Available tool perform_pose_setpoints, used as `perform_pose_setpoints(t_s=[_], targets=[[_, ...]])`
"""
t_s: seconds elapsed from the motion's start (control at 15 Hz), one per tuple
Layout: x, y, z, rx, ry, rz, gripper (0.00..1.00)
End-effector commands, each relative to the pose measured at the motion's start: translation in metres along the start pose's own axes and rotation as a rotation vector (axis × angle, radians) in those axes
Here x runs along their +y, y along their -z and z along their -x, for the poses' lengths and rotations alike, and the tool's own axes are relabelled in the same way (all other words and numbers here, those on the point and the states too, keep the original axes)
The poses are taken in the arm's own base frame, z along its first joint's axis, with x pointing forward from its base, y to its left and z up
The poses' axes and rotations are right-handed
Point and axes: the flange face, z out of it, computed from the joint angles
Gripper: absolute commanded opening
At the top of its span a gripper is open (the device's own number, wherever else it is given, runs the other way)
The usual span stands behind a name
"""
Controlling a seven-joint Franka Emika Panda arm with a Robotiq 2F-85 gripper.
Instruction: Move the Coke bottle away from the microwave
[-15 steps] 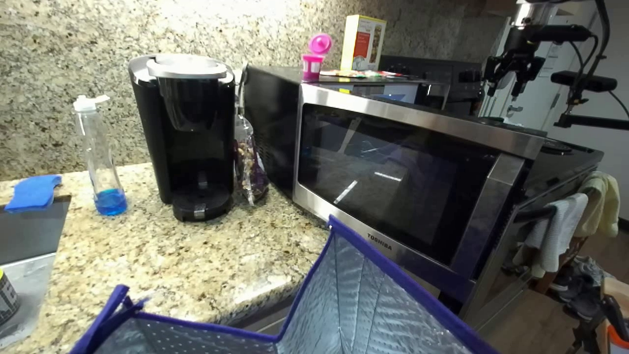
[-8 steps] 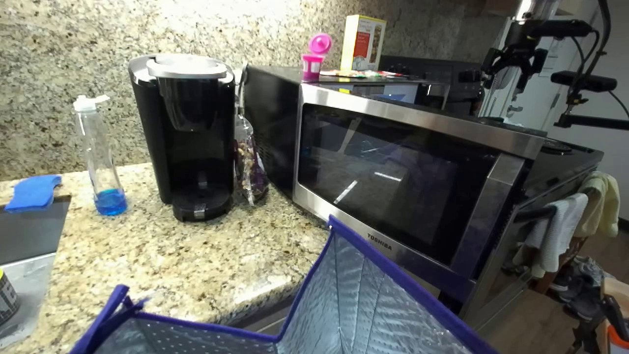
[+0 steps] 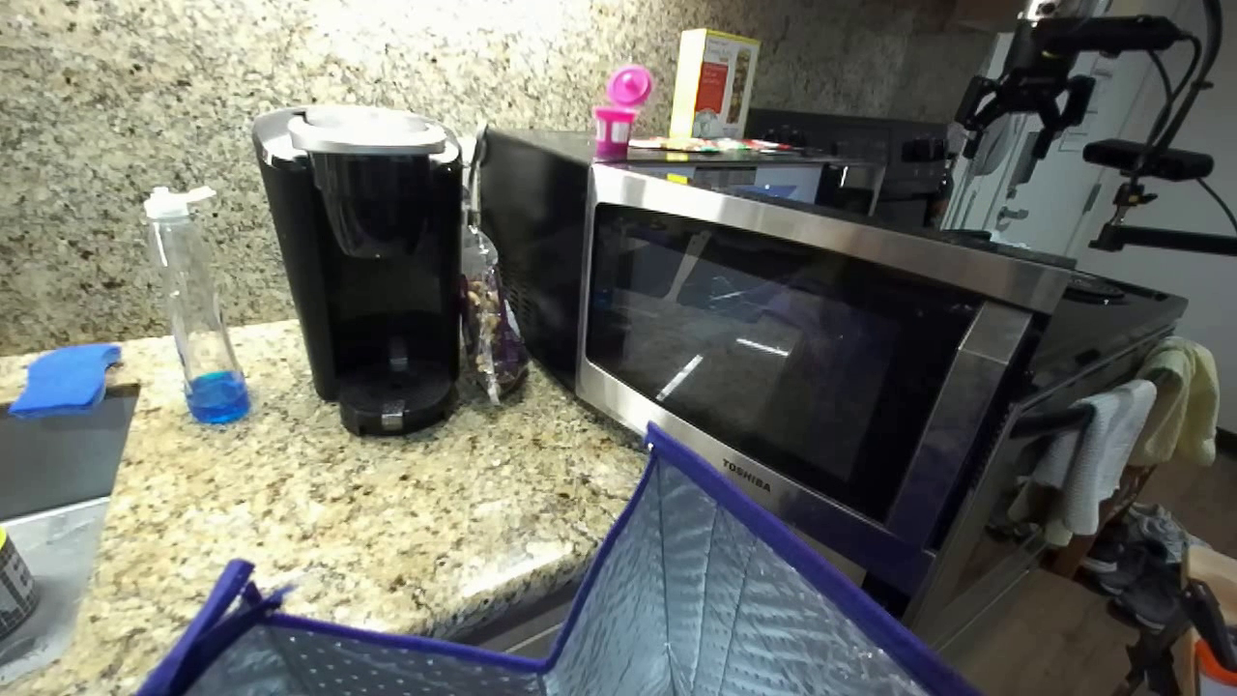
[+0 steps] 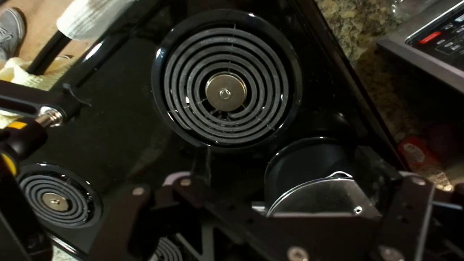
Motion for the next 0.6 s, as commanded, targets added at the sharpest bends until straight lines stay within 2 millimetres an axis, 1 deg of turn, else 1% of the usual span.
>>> perform_pose_setpoints(t_s=[0.0,0.13,0.33,0.4,0.53], targets=[[0.006,0.034,0.021,0.025,-0.074,0.039,1.0],[0.007,0.055,0.034,0.045,-0.075,0.082,1.0],[0.005,0.088,0.06,0.09,-0.056,0.23,1.0],[0.001,0.098,0.068,0.099,-0.047,0.268,1.0],[-0.018,0.115,0.081,0.101,-0.01,0.262,1.0]])
